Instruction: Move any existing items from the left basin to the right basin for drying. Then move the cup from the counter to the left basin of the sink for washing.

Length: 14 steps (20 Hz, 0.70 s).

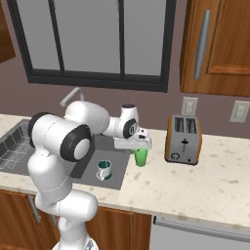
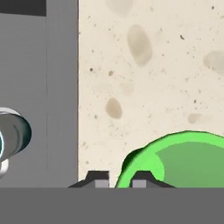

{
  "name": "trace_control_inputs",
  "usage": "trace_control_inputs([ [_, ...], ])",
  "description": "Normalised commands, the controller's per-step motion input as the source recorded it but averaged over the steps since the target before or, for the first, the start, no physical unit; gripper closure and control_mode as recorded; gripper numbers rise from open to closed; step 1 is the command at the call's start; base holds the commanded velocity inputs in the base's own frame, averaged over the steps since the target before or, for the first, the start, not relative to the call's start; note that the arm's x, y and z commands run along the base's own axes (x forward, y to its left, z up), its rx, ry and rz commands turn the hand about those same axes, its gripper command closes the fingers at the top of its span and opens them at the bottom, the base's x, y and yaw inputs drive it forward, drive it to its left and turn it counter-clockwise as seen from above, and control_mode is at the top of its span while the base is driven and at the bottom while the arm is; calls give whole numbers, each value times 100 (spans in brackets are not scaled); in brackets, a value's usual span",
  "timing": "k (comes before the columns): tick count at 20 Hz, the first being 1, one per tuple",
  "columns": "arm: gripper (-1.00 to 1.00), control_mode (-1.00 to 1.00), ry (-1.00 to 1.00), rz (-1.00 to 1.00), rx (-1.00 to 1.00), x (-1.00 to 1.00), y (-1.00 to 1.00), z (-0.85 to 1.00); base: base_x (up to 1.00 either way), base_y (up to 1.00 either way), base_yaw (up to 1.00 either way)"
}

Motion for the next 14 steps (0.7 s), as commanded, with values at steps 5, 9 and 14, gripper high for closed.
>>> trace_control_inputs([
  [5, 100, -100, -2, 0, 0, -21, 0, 15, 0, 0, 0],
  [9, 100, -100, -3, 0, 0, -34, 1, 33, 0, 0, 0],
  [14, 100, -100, -3, 0, 0, -34, 3, 50, 0, 0, 0],
])
